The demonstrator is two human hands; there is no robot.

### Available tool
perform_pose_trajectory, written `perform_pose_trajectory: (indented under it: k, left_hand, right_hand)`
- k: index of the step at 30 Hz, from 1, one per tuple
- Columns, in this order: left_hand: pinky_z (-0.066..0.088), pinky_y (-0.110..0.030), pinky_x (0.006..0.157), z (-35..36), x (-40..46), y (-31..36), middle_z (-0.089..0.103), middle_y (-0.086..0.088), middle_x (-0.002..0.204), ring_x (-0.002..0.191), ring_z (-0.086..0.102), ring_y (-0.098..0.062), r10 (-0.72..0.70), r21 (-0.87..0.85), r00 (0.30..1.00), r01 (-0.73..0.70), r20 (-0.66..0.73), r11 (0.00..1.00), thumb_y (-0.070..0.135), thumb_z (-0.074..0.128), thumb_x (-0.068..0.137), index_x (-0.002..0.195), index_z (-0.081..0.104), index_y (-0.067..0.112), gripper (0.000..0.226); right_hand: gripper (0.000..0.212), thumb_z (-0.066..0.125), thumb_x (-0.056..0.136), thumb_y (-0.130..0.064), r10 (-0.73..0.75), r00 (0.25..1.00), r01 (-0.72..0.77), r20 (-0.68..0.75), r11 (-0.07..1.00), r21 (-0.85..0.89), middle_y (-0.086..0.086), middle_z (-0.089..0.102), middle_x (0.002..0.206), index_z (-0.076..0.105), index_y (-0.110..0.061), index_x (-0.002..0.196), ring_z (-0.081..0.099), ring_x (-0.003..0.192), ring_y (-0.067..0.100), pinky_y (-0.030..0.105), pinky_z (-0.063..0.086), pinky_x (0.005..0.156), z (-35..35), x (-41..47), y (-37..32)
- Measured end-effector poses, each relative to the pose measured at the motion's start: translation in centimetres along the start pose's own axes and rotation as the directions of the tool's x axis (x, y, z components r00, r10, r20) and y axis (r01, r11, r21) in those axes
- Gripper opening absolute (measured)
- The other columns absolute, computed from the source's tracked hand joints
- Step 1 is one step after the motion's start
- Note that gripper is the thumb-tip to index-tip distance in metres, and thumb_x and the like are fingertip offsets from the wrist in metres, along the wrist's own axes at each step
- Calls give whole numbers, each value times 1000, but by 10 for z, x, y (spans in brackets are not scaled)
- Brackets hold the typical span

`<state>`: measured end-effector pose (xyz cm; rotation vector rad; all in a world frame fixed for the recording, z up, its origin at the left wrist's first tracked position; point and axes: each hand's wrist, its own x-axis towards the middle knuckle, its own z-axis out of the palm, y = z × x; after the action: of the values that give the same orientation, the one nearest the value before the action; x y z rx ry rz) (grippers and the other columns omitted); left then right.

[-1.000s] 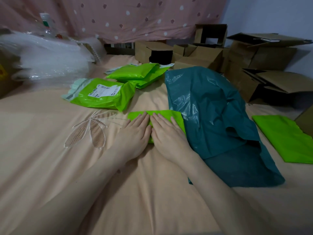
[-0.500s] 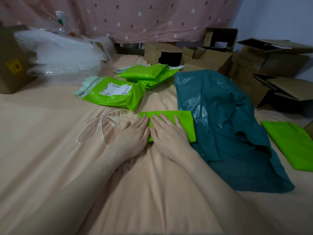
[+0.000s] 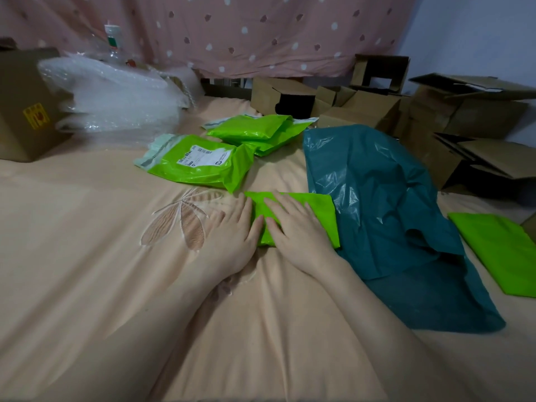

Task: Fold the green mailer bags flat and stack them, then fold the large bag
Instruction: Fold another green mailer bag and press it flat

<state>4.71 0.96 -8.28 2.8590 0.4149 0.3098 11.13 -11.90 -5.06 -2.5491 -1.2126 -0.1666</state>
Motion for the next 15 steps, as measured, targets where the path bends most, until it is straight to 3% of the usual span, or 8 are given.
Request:
perform_pose_trajectory:
  k: [4,8,12,15]
  left_hand:
    - [10,-35,113,-7,0,6,17,-8,157,145,12,-20,-84,-128,996,82,-12,988,60,9,90,149,12,11,77]
    - [13,-33,114,-14,2,10,28,-9,153,142,20,-22,-127,-329,991,104,-48,938,45,31,98,148,20,12,61]
    - [19,-20,108,-21,-1,23,36,-4,148,136,31,-13,-119,-697,991,44,-60,716,32,46,96,145,26,10,57]
    - [22,-20,108,-23,-2,32,34,2,147,134,30,-7,-128,-748,986,5,-107,664,27,53,93,144,27,15,59]
  right_hand:
    - [56,44,90,-24,121,968,-106,-221,991,79,9,33,149,30,-15,143,32,134,27,42,31,109,-16,-13,17]
    - [62,43,94,-37,344,925,-343,-165,939,32,13,29,147,18,-17,147,37,126,36,45,36,99,-22,-27,31]
    - [62,44,95,-37,321,937,-302,-139,943,140,11,34,143,17,-18,147,45,121,35,46,39,96,-23,-34,33]
    - [63,54,92,-29,332,930,-283,-155,919,274,10,33,138,21,-18,144,49,115,33,41,42,91,-29,-36,31]
